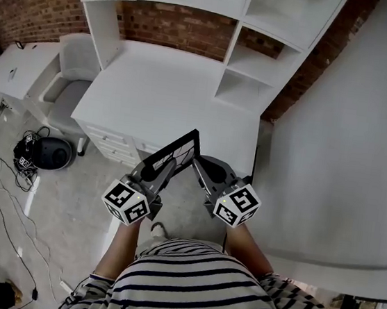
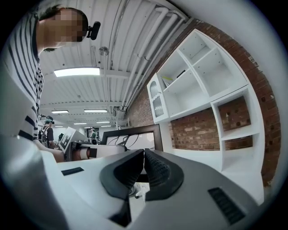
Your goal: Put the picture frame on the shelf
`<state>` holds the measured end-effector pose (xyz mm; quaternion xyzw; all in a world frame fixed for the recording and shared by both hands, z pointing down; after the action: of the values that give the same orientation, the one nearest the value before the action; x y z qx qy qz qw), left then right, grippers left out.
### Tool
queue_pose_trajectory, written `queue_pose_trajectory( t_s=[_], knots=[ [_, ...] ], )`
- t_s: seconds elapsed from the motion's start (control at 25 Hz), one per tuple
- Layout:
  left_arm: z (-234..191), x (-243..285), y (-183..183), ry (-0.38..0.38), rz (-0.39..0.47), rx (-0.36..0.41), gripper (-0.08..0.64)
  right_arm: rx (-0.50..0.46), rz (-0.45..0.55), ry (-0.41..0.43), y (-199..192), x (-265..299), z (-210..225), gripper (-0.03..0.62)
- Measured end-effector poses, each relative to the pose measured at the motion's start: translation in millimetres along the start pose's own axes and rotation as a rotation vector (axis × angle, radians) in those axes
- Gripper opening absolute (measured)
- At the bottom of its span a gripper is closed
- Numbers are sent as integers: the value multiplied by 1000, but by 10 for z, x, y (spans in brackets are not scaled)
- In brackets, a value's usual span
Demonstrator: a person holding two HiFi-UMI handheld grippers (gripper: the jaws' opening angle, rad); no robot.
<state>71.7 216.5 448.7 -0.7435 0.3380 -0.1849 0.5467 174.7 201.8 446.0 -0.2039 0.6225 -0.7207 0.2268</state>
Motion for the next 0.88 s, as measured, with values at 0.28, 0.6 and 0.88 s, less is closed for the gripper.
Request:
queue_pose_trajectory(
  t_s=[0.28, 0.6, 0.88],
  knots=[
    [-371, -192, 181, -20, 2, 3, 15, -5, 14, -15, 0, 429, -108, 9],
    [-677, -34, 282, -45, -12, -20, 15, 13, 24, -39, 63, 658, 93, 9],
    [-994, 363, 425, -77, -28, -13, 15, -37, 41, -27, 241, 1010, 478, 9]
  ],
)
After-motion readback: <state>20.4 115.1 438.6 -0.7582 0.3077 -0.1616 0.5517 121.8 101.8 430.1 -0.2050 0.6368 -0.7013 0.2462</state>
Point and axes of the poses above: the fingertips, and each gripper's own axes: x forward along the fingers, z to its right, y out of its top, the point moved 3 cm from there along -x, backward along the fingers
